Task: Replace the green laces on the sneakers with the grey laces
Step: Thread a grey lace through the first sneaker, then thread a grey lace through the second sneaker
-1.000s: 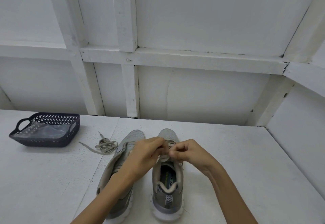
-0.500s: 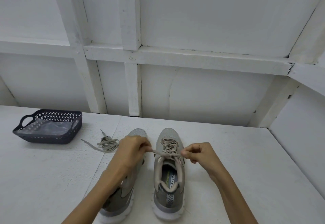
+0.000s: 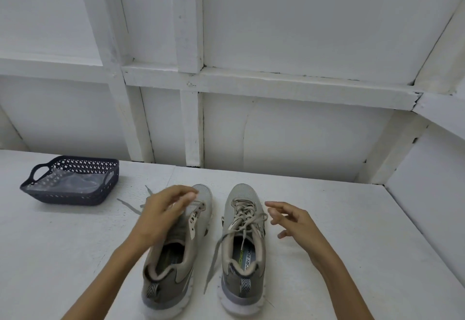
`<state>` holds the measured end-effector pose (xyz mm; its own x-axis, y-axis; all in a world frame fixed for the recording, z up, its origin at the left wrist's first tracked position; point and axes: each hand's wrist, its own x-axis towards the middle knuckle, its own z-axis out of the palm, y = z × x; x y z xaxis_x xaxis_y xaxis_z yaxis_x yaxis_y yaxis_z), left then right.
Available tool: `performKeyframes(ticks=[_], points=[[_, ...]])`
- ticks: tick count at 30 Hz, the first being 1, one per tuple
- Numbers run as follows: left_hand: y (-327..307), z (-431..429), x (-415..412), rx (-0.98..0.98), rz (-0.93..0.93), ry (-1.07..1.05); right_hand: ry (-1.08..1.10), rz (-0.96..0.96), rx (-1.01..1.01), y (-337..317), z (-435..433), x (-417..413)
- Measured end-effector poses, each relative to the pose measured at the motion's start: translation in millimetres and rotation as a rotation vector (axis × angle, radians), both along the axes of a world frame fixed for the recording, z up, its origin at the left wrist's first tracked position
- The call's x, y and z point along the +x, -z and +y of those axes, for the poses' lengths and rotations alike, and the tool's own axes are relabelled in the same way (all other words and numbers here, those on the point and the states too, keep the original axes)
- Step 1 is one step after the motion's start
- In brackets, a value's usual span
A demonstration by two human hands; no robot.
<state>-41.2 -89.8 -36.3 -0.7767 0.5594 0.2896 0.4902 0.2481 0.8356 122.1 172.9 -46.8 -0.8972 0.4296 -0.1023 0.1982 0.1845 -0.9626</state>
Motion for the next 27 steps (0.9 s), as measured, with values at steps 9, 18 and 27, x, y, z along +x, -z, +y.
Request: performKeyframes(ticks=[9,18,27], points=[[58.9,-80.2,-89.9,-0.150,-0.121,-0.523,0.186,0.136,-0.069,-18.4,-21.4,-4.6],[107.2,-100.9,-99.9,-0.666,0.347,-0.297,0.098,0.186,-0.103,-43.6,-74.3,-33.9],[-36.4,-90.7,-79.3,0.019,-0.024,0.146,-0.267,0.141,0.233,-66.0,-161.7,-121.7]])
